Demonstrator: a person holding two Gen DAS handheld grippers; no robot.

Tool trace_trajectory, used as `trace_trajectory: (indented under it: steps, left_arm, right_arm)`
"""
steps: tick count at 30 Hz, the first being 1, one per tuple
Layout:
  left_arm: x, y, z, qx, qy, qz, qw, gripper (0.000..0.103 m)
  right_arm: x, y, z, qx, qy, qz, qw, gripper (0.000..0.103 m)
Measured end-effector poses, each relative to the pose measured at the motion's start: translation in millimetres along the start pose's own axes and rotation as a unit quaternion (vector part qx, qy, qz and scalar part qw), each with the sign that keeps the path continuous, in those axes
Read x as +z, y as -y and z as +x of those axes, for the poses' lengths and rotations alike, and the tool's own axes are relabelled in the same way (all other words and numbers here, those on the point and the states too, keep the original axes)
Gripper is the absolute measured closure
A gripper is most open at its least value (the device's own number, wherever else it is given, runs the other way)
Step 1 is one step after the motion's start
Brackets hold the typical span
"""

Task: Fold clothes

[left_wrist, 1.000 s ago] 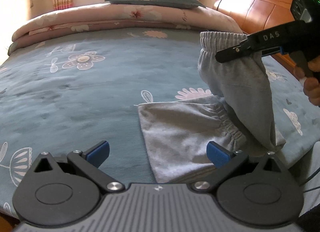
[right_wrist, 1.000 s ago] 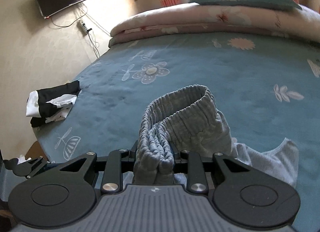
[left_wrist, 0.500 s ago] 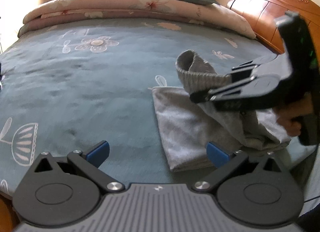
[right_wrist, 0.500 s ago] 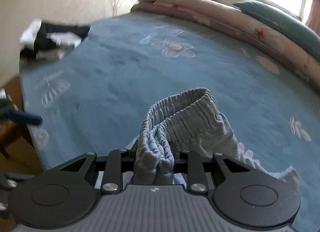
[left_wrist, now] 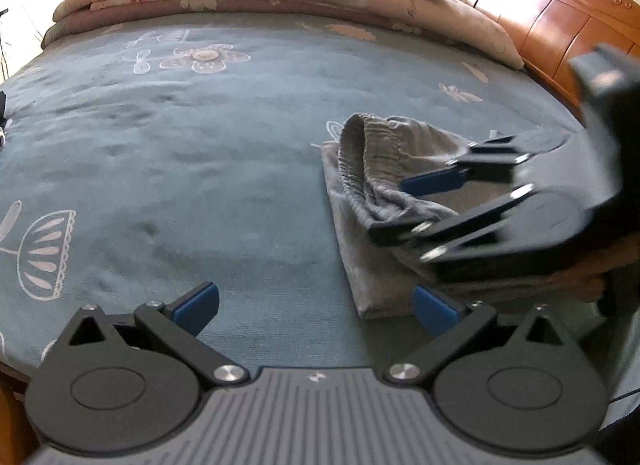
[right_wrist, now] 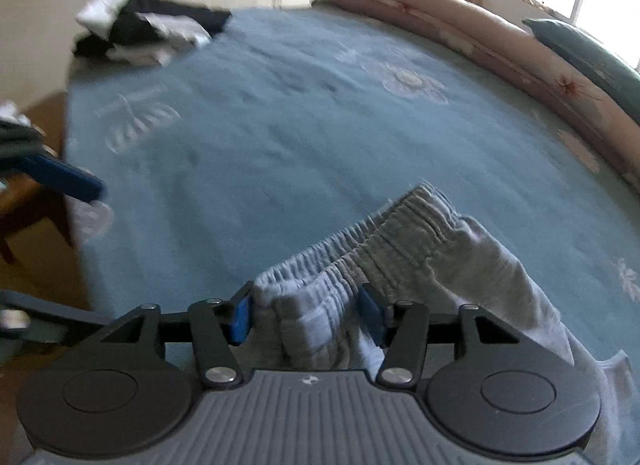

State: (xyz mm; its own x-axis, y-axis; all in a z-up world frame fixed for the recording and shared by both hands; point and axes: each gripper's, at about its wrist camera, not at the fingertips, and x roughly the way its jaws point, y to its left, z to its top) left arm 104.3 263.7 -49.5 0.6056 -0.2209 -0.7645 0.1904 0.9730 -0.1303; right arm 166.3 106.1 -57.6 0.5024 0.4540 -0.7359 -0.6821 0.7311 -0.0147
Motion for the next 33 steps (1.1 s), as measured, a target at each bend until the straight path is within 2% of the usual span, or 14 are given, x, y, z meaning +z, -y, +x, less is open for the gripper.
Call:
trace_trajectory:
  steps: [2, 5, 8, 9, 13, 19, 20, 22, 23, 24, 25, 28, 33]
  left_arm:
    - [1, 0, 2, 0.0, 0.001, -0.002, 1.0, 0.001]
    - [3, 3, 3, -0.007, 0.006, 0.004, 0.9999, 0.001]
    - [3, 5, 5, -0.011, 0.006, 0.006, 0.9999, 0.001]
    - [3, 5, 6, -0.012, 0.005, 0.007, 0.9999, 0.001]
    - [3, 7, 9, -0.014, 0.001, 0.008, 0.9999, 0.001]
    - [3, 9, 14, -0.016, -0.005, 0.01, 0.9998, 0.001]
    - [2, 10, 14, -0.017, -0.006, 0.011, 0.9998, 0.001]
    - [2, 10, 16, -0.017, -0.007, 0.01, 0.9998, 0.001]
    - [2, 10, 16, -0.017, -0.008, 0.011, 0.9998, 0.001]
    - [2, 10, 16, -0.016, -0.008, 0.011, 0.9998, 0.001]
    - [2, 10, 16, -0.016, -0.009, 0.012, 0.9998, 0.001]
    - [1, 10, 16, -0.015, -0.009, 0.011, 0.9998, 0.001]
    - [1, 11, 17, -0.012, -0.01, 0.01, 0.9998, 0.001]
  right_arm:
    - [0, 15, -21, 0.037, 0.027, 0.038, 0.998, 0.044]
    - [-11, 30, -38, 0.016, 0.028, 0.038, 0.999, 0.046]
    - [-22, 46, -53, -0.008, 0.028, 0.036, 0.999, 0.066]
    - [-26, 51, -58, -0.016, 0.027, 0.035, 0.999, 0.066]
    - [-46, 43, -53, -0.001, 0.008, 0.017, 1.0, 0.065]
    - [-58, 24, -41, 0.009, -0.012, -0.01, 1.0, 0.058]
    - [-59, 22, -40, 0.009, -0.014, -0.015, 1.0, 0.053]
    - [-61, 18, -37, 0.003, -0.018, -0.031, 0.999, 0.053]
    - [-62, 16, -35, -0.001, -0.02, -0.039, 0.999, 0.061]
    - [-62, 16, -34, 0.0, -0.021, -0.039, 0.999, 0.082]
    - [-61, 17, -33, 0.002, -0.023, -0.037, 0.999, 0.089]
    - [-51, 22, -45, 0.003, 0.003, -0.016, 1.0, 0.096]
    - [-32, 16, -58, 0.01, 0.039, -0.032, 0.999, 0.096]
